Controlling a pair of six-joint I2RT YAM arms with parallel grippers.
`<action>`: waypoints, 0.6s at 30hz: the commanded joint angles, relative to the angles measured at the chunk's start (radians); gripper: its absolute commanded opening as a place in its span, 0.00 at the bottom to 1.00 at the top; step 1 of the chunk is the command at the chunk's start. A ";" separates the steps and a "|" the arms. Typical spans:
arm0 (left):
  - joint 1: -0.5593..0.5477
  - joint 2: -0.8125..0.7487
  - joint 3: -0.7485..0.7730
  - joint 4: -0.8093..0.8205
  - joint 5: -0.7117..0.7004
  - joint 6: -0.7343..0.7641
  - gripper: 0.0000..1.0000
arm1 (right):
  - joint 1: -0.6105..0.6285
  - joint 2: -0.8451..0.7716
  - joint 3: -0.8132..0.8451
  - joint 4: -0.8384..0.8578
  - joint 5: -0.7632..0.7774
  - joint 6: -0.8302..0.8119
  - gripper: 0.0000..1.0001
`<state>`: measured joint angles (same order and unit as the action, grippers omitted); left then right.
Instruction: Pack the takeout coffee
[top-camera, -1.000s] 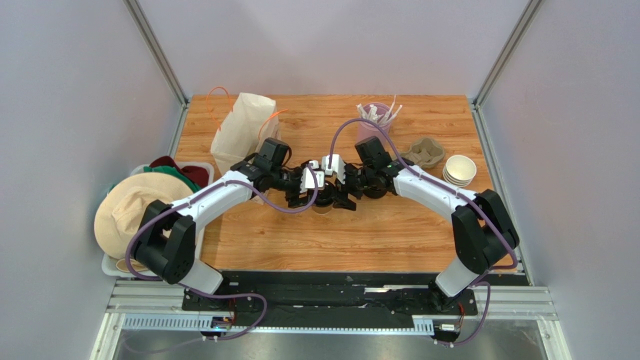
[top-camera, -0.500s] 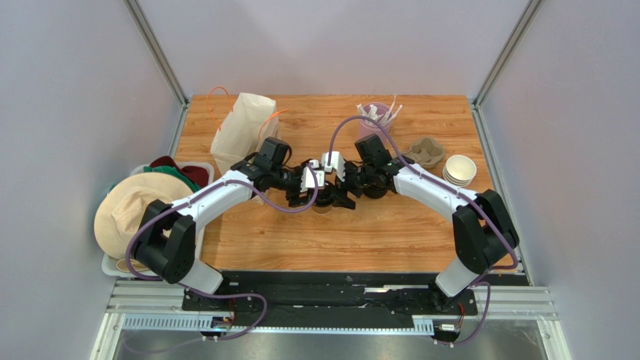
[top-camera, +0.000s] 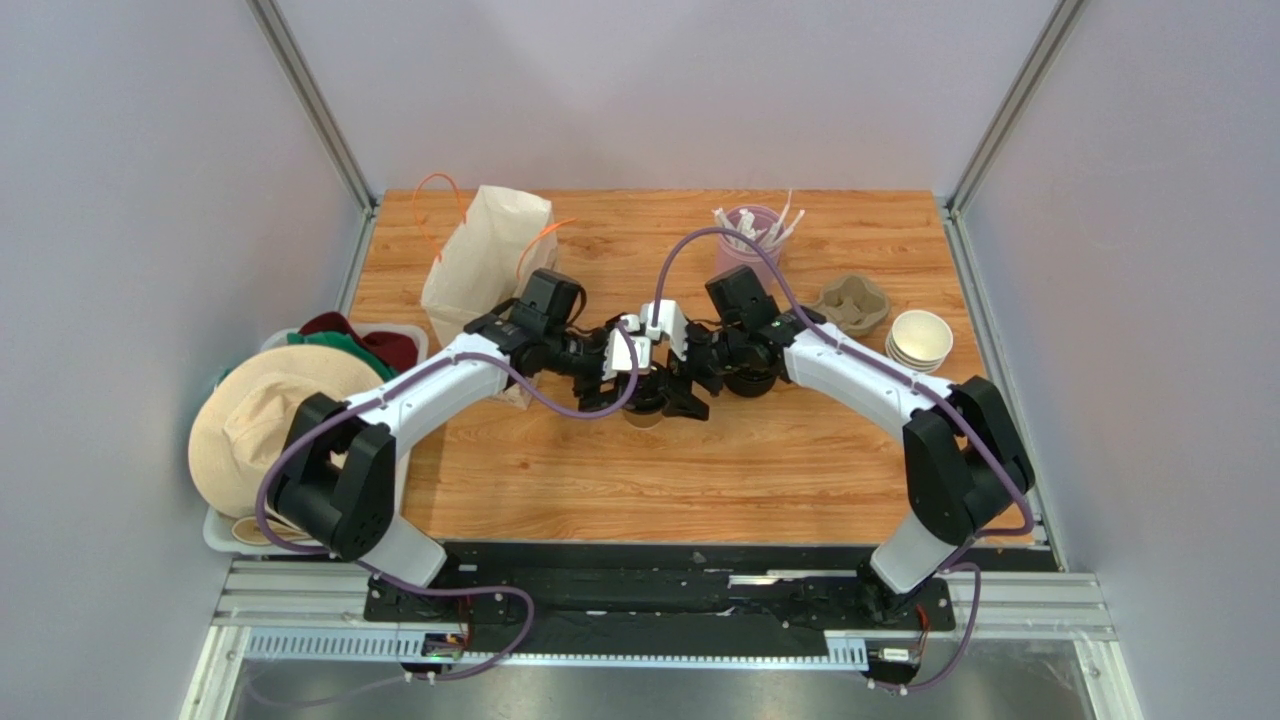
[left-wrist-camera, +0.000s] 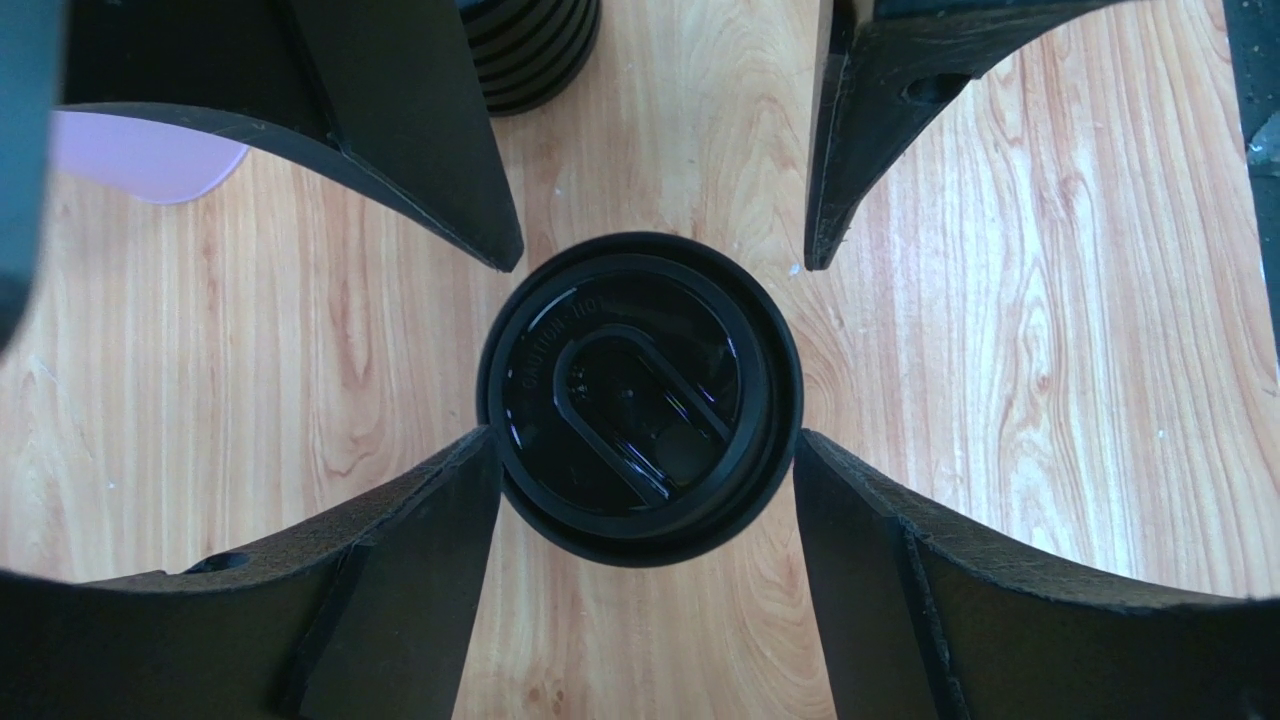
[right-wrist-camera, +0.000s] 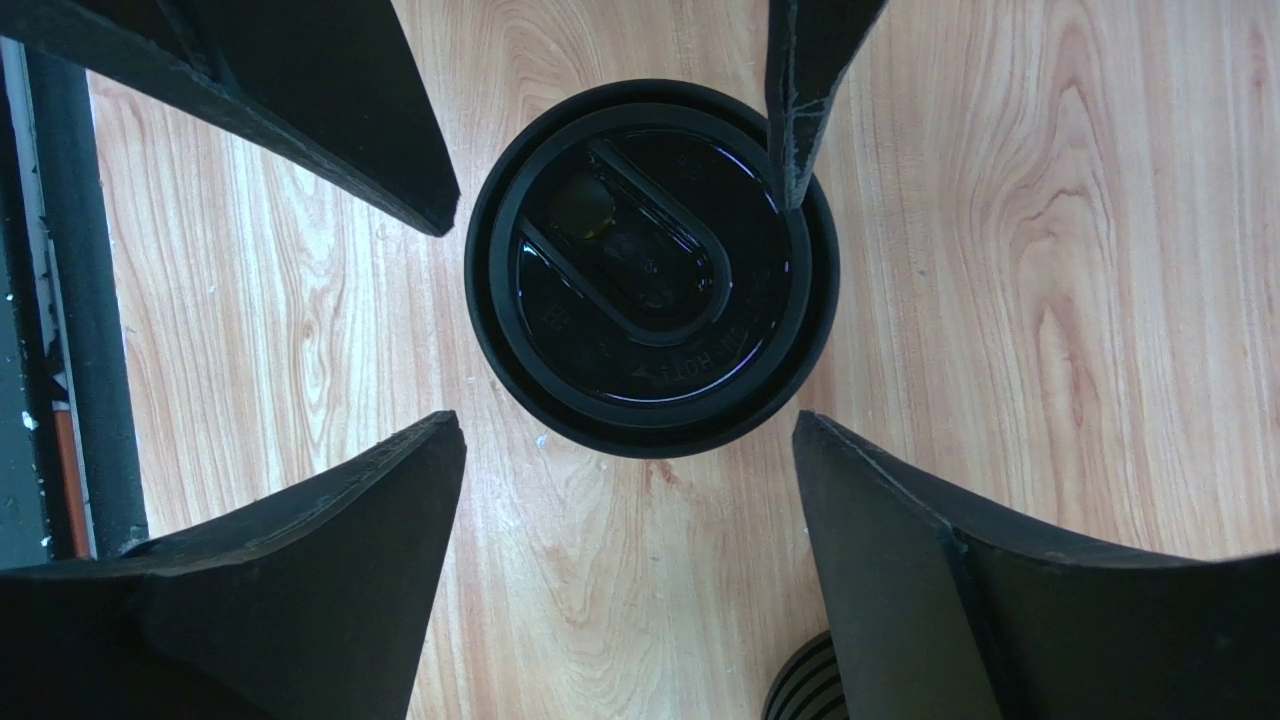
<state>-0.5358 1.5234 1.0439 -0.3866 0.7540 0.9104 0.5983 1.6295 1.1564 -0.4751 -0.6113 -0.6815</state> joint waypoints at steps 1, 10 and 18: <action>-0.006 0.018 0.027 -0.077 -0.016 0.036 0.81 | 0.040 -0.005 0.065 0.049 -0.068 0.007 0.87; -0.006 0.040 0.039 -0.095 -0.045 0.039 0.82 | 0.052 -0.008 0.074 0.044 -0.074 0.016 0.87; -0.006 0.072 0.062 -0.112 -0.065 0.036 0.83 | 0.075 -0.008 0.095 0.020 -0.071 0.010 0.87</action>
<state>-0.5270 1.5448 1.0767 -0.4572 0.7593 0.9463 0.6056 1.6341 1.1683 -0.5110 -0.6113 -0.6579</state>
